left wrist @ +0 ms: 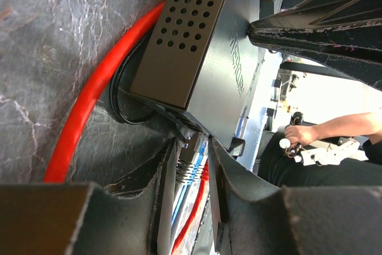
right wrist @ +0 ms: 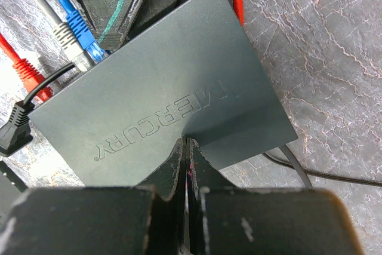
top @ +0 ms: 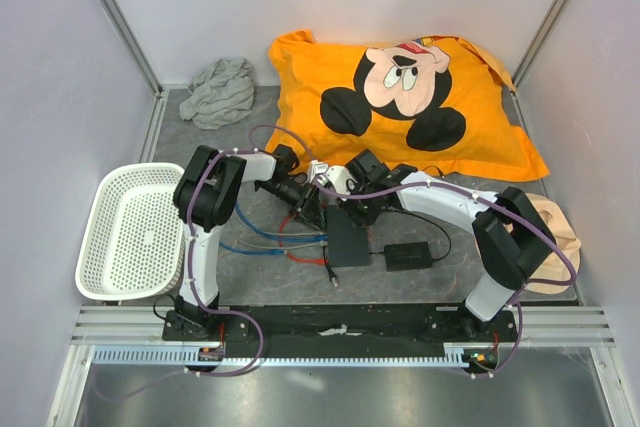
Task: Pull the plug from the switch port
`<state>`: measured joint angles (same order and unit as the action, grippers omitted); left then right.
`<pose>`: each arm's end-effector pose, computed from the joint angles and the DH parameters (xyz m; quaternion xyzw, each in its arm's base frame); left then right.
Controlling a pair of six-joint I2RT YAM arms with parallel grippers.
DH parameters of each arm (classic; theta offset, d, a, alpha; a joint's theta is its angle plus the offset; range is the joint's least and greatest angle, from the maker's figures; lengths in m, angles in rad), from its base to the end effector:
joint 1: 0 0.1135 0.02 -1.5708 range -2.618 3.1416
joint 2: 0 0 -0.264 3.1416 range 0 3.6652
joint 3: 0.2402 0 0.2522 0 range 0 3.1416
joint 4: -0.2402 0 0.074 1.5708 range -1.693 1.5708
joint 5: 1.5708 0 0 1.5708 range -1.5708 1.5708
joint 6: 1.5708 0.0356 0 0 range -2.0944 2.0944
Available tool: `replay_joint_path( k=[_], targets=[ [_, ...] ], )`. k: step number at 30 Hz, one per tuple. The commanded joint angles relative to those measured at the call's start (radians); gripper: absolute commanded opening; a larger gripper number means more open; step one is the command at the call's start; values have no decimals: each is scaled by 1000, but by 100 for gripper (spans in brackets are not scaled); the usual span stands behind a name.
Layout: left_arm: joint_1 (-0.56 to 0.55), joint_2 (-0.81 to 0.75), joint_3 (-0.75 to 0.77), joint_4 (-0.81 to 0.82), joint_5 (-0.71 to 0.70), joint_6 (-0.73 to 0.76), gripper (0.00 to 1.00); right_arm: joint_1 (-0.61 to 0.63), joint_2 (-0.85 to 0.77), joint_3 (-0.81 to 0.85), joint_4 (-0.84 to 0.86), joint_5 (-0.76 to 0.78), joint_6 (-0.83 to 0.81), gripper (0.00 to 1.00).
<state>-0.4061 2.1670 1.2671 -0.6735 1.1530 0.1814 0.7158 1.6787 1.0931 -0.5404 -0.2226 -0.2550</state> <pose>0.3246 -0.1750 0.0889 -0.2421 -0.8027 0.5415 0.0622 0.2458 0.2241 0.1924 -0.4739 0.8459 0.1555 0.1887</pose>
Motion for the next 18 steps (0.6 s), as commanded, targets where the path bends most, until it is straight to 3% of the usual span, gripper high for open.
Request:
replay_joint_path(
  k=[1, 12, 13, 18],
  targets=[
    [-23, 10, 35, -9, 48, 32, 33, -1, 52, -12, -53, 20, 3, 0],
    [-42, 28, 66, -46, 48, 52, 28, -3, 55, -12, -55, 26, 3, 0],
    [-42, 30, 67, -46, 50, 53, 21, -3, 55, -10, -53, 25, 3, 0],
    [-42, 45, 81, -63, 53, 64, 10, -3, 59, -10, -53, 26, 3, 0]
  ],
)
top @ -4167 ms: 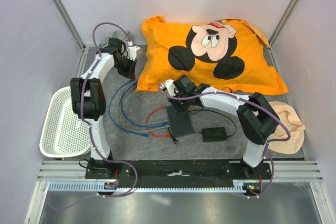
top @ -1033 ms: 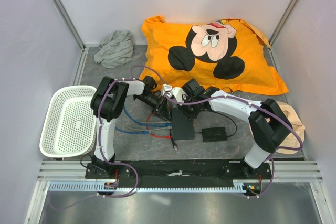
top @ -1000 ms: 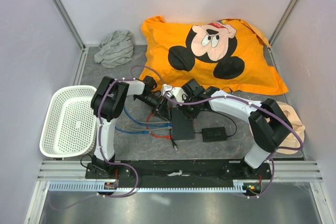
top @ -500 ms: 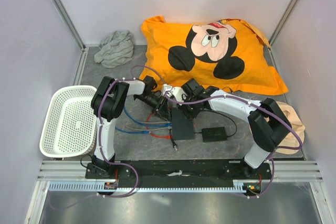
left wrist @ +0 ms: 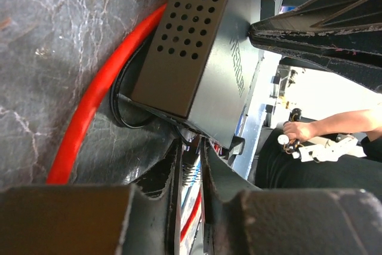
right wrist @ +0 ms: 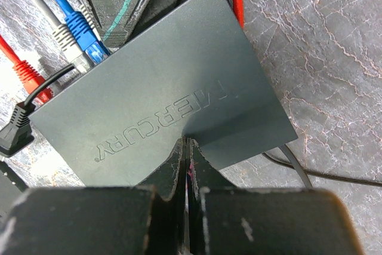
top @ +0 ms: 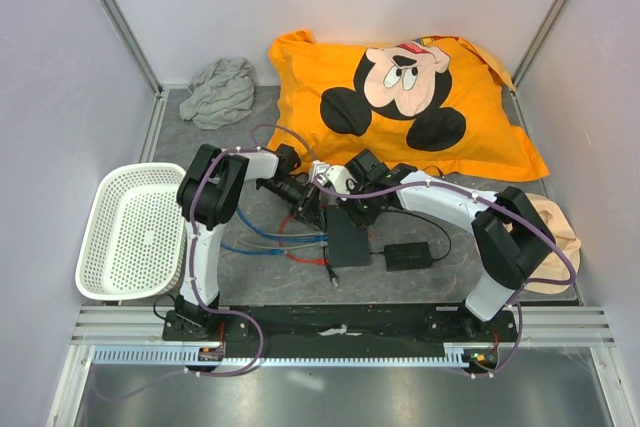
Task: Pull the plug from the switch port
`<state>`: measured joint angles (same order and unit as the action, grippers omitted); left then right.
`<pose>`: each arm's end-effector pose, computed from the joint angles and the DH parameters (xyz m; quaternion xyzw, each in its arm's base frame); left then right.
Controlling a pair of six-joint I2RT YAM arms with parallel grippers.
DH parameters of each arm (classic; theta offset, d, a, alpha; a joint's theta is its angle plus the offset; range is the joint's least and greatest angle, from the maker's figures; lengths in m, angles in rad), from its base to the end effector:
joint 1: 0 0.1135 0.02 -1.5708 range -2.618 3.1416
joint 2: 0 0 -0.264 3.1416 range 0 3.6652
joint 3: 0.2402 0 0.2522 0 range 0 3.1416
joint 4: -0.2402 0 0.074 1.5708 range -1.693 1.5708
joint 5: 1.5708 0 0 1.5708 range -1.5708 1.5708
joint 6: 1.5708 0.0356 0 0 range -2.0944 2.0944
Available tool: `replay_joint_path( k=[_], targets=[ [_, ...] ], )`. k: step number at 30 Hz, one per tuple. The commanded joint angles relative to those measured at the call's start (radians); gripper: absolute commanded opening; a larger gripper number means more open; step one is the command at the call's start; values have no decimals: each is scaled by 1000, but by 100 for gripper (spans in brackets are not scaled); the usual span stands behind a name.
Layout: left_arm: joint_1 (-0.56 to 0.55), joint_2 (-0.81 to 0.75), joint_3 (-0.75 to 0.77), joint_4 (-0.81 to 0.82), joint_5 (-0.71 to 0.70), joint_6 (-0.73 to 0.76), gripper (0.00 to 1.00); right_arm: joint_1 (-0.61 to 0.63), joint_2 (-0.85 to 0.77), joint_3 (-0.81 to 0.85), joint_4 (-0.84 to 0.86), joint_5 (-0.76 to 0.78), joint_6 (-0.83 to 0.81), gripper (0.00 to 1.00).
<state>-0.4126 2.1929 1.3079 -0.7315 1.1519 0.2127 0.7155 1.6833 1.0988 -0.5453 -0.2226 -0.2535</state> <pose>0.3272 -0.1787 0.0881 -0.2461 -0.8016 0.5399 0.0734 0.2465 0.2247 0.1924 -0.4732 0.8468 0.1553 0.1868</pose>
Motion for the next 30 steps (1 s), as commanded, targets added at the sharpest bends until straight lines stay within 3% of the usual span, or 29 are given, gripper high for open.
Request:
replay_joint_path(
  k=[1, 5, 30],
  targets=[
    [-35, 21, 44, -9, 54, 34, 6, -2, 55, -17, -48, 26, 2, 0],
    [-35, 21, 50, -22, 54, 47, 2, -2, 56, -19, -48, 28, 3, 0],
    [43, 54, 65, -189, 5, 220, 2, -2, 67, -17, -47, 37, 2, 0]
  ],
)
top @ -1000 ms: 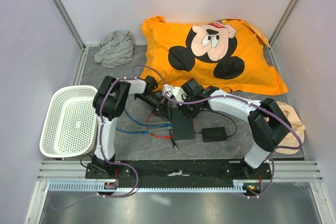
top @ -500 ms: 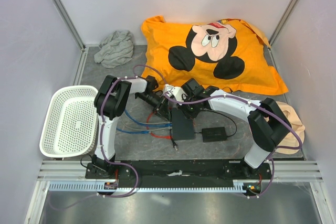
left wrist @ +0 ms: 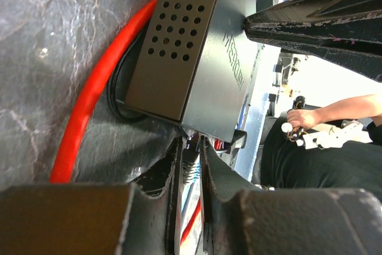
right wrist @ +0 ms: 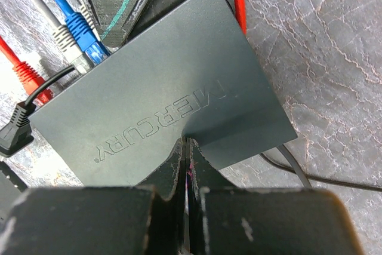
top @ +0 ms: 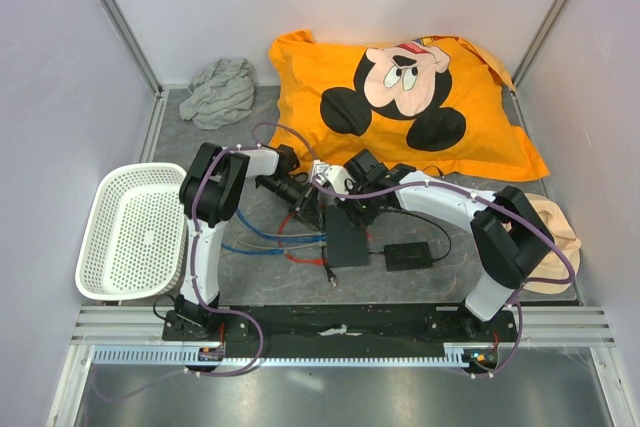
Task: Pull the plug from the switch port
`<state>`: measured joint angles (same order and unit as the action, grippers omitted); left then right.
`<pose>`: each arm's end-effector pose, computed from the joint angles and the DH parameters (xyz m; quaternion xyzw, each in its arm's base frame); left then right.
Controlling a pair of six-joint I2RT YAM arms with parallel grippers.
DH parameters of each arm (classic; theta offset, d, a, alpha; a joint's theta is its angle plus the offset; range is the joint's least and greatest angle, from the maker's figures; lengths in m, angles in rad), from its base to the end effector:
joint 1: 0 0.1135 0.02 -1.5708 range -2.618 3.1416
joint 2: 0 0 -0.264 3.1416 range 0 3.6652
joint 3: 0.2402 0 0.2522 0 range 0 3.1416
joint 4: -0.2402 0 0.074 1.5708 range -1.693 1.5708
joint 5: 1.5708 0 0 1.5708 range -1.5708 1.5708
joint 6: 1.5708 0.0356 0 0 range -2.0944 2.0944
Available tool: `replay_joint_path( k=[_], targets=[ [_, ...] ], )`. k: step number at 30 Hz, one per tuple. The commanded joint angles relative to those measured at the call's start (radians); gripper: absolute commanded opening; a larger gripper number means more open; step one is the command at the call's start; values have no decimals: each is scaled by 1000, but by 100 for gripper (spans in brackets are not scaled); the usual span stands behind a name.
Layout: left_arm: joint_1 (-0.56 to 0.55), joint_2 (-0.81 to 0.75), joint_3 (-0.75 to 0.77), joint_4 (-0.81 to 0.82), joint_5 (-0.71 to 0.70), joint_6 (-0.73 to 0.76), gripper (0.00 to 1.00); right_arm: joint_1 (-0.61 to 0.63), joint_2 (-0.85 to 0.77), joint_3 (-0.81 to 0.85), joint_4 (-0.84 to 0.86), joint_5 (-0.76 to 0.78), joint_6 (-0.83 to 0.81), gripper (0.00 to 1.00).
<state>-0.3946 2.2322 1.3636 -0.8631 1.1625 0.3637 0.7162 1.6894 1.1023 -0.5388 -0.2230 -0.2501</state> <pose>0.3309 -0.1732 0.0866 -0.2674 -0.7902 0.5462 0.0756 0.2477 0.2260 0.1918 -0.4720 0.8470 0.1562 0.1883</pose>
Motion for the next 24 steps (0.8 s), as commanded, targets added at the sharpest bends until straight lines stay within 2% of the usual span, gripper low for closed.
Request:
replay_joint_path(
  k=[1, 18, 24],
  targets=[
    [30, 14, 9, -57, -4, 72, 1, -1, 62, -21, -52, 39, -3, 0],
    [40, -8, 20, -68, -130, 90, 1, 0, 72, -19, -50, 47, -5, 0],
    [42, 12, 63, -123, -181, 164, 2, 5, 73, -21, -53, 47, -9, 0]
  ],
)
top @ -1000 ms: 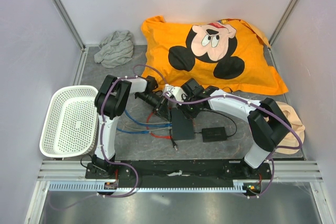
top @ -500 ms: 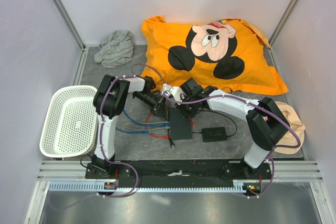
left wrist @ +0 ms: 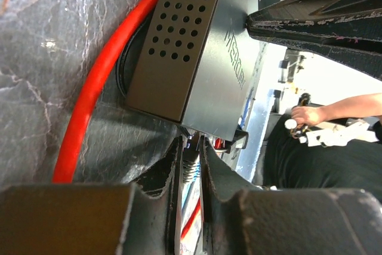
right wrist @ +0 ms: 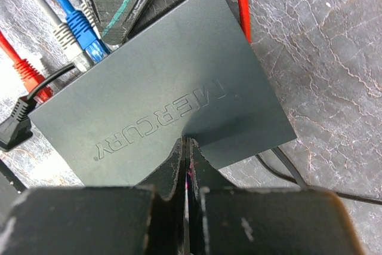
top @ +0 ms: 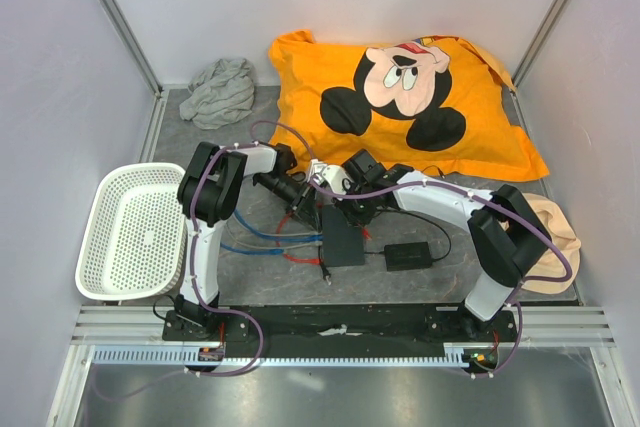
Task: Pull the plug from the switch port
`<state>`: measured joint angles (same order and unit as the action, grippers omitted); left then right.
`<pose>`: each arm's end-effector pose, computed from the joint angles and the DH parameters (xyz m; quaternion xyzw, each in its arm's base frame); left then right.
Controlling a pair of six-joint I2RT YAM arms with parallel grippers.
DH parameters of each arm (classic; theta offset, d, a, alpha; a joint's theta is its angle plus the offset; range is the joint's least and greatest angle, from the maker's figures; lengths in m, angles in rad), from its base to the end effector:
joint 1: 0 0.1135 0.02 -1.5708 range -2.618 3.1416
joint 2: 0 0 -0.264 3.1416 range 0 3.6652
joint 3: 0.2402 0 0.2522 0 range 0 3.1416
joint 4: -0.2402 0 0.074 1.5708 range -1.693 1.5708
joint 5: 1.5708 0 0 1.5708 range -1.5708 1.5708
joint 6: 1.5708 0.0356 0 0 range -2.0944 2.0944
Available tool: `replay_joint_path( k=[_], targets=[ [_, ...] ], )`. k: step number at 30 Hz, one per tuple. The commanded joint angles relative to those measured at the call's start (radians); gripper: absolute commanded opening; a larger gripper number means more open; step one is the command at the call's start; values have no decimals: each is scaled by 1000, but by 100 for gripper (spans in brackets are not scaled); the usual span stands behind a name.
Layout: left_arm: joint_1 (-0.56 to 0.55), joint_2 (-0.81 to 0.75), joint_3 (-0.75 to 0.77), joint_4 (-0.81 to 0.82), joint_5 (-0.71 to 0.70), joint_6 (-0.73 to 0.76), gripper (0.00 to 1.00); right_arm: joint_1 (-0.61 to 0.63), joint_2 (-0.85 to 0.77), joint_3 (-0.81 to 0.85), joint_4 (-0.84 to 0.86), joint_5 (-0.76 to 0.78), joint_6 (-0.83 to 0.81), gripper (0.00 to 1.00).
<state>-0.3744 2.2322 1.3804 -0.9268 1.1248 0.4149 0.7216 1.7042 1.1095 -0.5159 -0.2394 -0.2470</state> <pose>0.3328 -0.1653 0.0896 -0.2725 -0.7980 0.5320 0.0770 0.2496 0.2308 0.1903 -0.4742 0.8428 0.1662 0.1928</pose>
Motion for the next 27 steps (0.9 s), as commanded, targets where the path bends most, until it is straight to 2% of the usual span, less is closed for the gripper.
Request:
replay_joint_path(
  k=[1, 16, 27],
  targets=[
    [20, 17, 72, -78, -149, 125, 2, -1, 58, -28, -75, 63, -14, 0],
    [20, 144, 230, -392, -146, 337, 2, -1, 48, -39, -76, 74, -21, 0],
    [20, 107, 207, -316, -167, 279, 2, 1, 58, -28, -73, 68, -17, 0]
  ],
)
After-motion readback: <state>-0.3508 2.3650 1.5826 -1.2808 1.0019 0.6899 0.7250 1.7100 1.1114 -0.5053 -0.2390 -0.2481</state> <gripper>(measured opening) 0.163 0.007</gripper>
